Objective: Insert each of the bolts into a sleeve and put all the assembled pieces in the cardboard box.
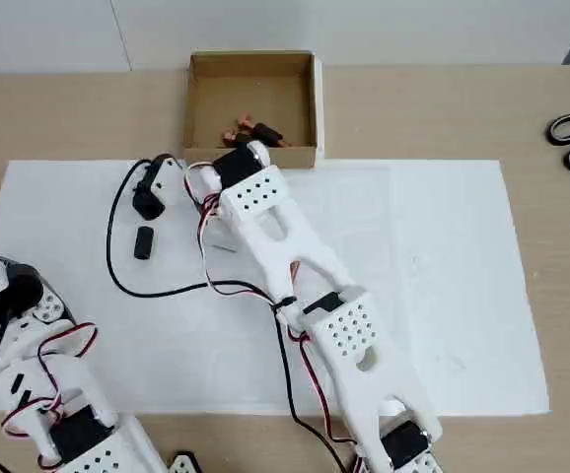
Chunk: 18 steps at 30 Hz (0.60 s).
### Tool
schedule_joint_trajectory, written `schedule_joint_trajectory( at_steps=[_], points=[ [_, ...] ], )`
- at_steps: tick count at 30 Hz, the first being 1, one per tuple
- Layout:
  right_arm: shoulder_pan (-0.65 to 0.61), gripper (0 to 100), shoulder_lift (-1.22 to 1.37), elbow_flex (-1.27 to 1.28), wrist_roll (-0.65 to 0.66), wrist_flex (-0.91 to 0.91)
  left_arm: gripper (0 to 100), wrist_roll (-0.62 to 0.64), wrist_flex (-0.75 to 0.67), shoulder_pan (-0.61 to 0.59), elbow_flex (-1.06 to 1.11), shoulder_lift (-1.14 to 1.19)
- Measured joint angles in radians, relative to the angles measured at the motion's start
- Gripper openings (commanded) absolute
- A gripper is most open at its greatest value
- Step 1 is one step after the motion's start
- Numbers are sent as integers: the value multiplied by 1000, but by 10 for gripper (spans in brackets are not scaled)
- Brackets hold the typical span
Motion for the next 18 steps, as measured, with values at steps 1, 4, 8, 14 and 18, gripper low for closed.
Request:
schedule_joint_trajectory(
  at_steps=[1, 4, 8, 14, 18],
  points=[
    [0, 203, 0, 0, 0, 0, 6, 0, 0, 0, 0, 0],
    [9, 203, 0, 0, 0, 0, 6, 0, 0, 0, 0, 0],
    [29, 202, 6, 3, 0, 0, 6, 0, 0, 0, 0, 0],
    [32, 202, 91, 0, 0, -9, 6, 0, 0, 0, 0, 0],
    [32, 201, 98, -5, 0, -11, 6, 0, 0, 0, 0, 0]
  ],
)
